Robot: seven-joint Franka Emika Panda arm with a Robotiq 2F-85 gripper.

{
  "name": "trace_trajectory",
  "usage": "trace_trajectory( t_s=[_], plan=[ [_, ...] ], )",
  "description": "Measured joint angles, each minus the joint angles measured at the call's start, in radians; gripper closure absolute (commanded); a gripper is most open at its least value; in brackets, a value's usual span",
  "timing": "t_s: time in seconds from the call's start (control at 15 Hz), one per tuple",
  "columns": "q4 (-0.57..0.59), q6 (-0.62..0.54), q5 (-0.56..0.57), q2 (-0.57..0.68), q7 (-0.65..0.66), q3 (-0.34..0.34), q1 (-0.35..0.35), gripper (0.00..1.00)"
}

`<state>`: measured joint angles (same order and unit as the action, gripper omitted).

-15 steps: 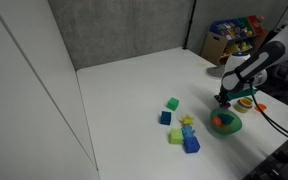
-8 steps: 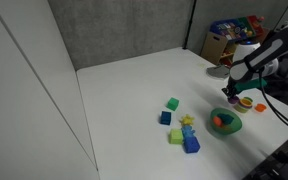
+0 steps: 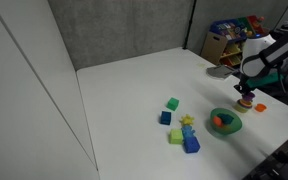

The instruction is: Put the small purple bowl into the yellow bowl

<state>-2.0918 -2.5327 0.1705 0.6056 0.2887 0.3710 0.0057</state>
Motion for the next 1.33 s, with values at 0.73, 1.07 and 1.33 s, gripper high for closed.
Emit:
trace_trajectory(
  t_s=[0.73, 1.07, 1.33],
  plan=[
    [-0.010, -0.010, 0.037, 0.043, 0.077, 0.026, 0.000, 0.95],
    [-0.002, -0.052, 0.037, 0.061, 0.084, 0.042, 0.000, 0.95],
    [-0.002, -0.087, 0.037, 0.067, 0.084, 0.045, 0.000, 0.95]
  ],
)
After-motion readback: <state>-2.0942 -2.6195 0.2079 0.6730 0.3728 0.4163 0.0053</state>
